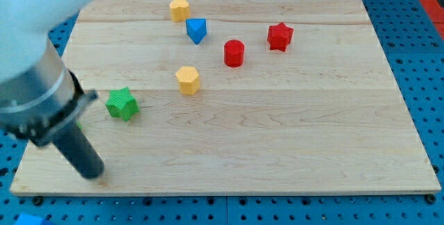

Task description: Move all the blocks close to the blue triangle

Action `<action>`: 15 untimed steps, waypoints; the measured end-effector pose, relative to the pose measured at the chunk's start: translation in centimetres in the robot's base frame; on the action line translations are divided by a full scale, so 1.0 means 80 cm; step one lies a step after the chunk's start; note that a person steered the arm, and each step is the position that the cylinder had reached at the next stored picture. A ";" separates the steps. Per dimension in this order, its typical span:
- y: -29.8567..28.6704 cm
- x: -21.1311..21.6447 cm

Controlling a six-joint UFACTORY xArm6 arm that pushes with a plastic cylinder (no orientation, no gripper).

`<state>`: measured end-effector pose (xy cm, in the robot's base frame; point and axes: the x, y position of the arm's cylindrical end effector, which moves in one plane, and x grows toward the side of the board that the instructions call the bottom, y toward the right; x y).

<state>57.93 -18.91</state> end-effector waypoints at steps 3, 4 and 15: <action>-0.110 -0.003; -0.061 -0.053; 0.485 -0.313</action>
<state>32.87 19.92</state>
